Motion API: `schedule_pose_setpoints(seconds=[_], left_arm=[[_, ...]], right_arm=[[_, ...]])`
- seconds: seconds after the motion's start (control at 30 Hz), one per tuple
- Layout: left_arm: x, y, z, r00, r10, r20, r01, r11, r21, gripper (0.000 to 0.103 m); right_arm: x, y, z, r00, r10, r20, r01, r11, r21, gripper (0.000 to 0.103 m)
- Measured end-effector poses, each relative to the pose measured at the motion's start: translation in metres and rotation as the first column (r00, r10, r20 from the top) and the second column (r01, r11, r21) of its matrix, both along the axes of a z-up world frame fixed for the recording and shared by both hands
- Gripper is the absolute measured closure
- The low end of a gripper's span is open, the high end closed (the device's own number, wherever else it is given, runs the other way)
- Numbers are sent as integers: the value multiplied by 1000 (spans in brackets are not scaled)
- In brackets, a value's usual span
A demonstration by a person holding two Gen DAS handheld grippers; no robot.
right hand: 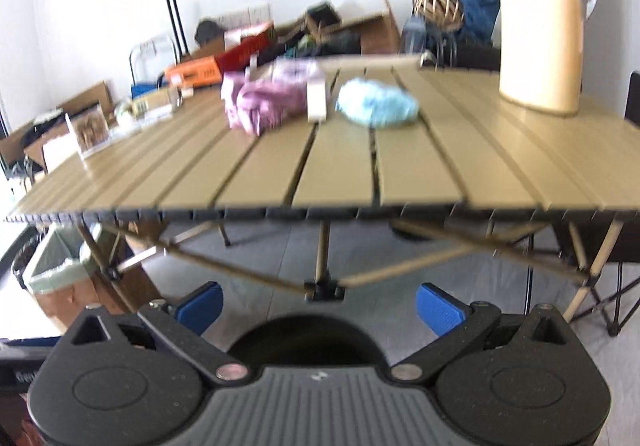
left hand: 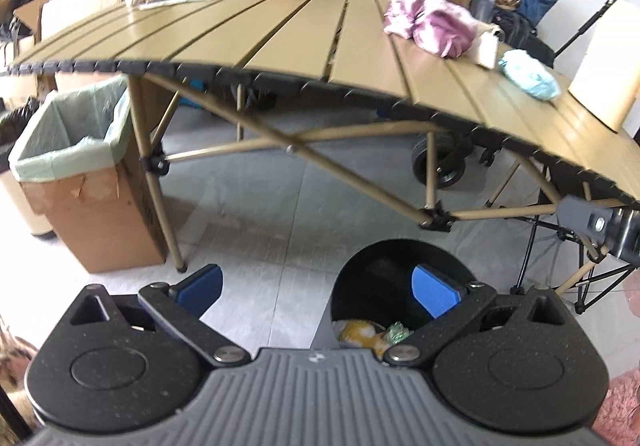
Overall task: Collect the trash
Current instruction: 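Raise both tools from the bin back over the table, then grasp the blue plush toy with the right tool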
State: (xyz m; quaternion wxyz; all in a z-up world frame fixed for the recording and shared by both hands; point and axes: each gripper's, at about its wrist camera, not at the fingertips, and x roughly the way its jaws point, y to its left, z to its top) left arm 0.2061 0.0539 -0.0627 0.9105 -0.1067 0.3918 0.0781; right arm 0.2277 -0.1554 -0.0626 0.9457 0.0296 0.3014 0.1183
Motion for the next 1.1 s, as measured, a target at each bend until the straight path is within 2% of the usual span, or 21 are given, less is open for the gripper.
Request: schedule_pose_setpoints(seconds=[0.4, 0.7, 1.1], left_arm=[[22, -13, 45, 990, -20, 142, 14, 999, 45, 0], [58, -17, 77, 968, 1, 249, -6, 1000, 19, 0], [117, -17, 85, 967, 15, 255, -19, 1000, 14, 0]], right_arm=[[27, -20, 44, 986, -58, 156, 49, 997, 59, 0], [54, -25, 63, 970, -81, 230, 64, 995, 82, 0], [108, -26, 68, 964, -115, 239, 100, 992, 76, 0]])
